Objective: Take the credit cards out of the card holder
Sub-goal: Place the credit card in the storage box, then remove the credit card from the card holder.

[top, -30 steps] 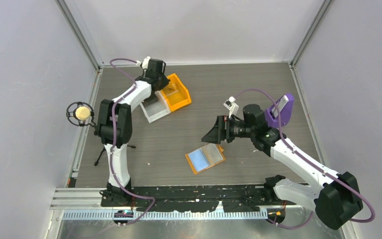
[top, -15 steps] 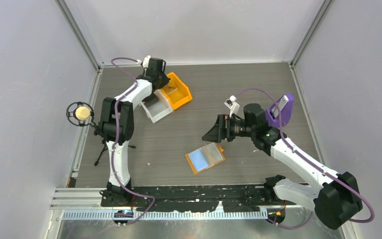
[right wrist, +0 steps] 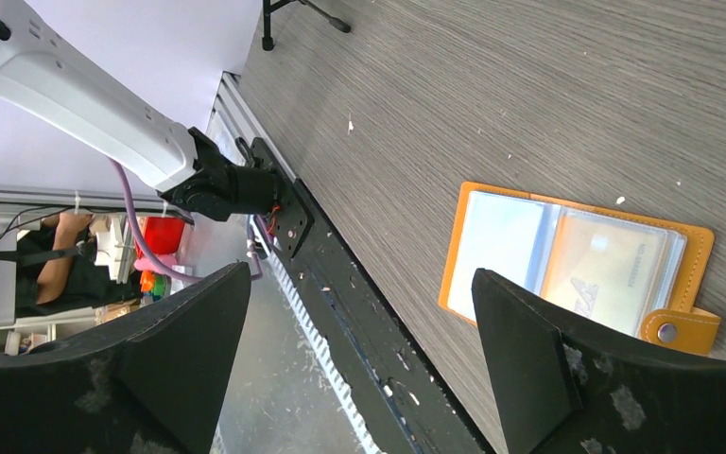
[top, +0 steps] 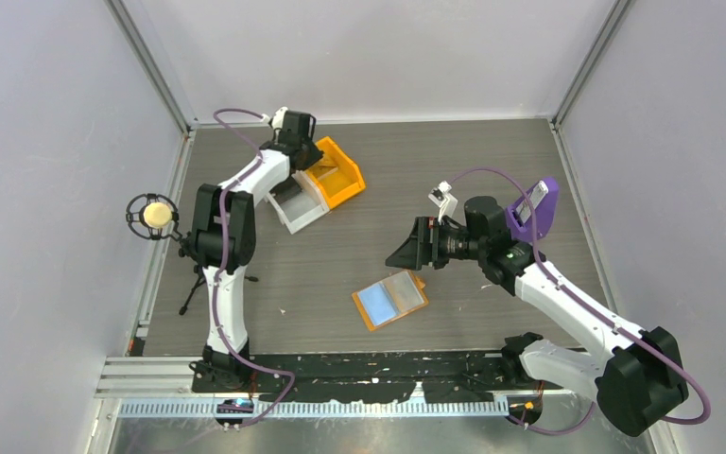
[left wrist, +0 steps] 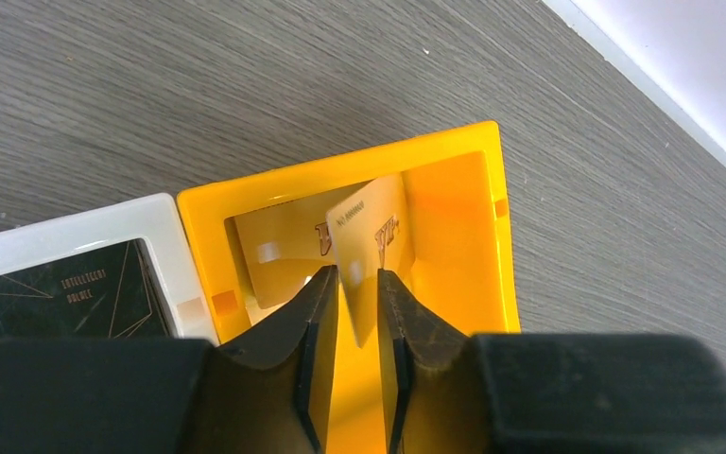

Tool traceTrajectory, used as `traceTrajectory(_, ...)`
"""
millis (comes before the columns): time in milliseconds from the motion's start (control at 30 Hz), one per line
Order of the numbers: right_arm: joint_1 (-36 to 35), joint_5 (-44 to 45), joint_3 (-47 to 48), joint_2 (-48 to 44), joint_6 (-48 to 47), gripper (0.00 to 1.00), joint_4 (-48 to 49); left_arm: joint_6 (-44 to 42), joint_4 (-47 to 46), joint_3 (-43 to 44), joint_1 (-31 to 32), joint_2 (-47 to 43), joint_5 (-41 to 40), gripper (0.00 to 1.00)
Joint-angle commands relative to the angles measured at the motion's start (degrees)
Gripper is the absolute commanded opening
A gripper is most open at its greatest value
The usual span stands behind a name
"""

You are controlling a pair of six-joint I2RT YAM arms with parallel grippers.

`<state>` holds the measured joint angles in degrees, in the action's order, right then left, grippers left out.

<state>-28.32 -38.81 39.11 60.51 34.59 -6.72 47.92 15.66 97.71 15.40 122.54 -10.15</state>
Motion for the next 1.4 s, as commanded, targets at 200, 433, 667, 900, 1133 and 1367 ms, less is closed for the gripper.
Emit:
traceTrajectory(200,0.37,0.73,1.78,-0.82,-0.46,0.95,-0.57,-3.78,2.42,3.93,-0.37,-3.53,-2.75,0.30)
traceTrajectory(433,0.45,1.34,1.68,-1.61,-0.67,0.95,-1.76,-5.67,4.34,4.07,-0.32,-7.61,-2.76,0.39)
traceTrajectory(667,0.45,4.11,3.24,-1.12,-1.67,0.96,-5.66,-7.65,6.97,2.39,-0.37,-14.48,3.68,0.40)
traceTrajectory(900,0.45,6.88,0.53,-2.17,-2.91,1.00,-8.36,-10.01,12.96,-3.71,0.38,-25.48,19.58,0.40)
traceTrajectory(1133,0.38,5.77,-5.28,-2.24,-4.44,0.90,-6.62,-12.84,13.96,-17.76,6.24,-38.33,25.17,0.39)
traceTrajectory(1367,0.28,4.44,-9.74,-1.68,-3.54,0.71,-2.30,-12.60,10.59,-33.53,18.76,-47.29,28.79,0.38)
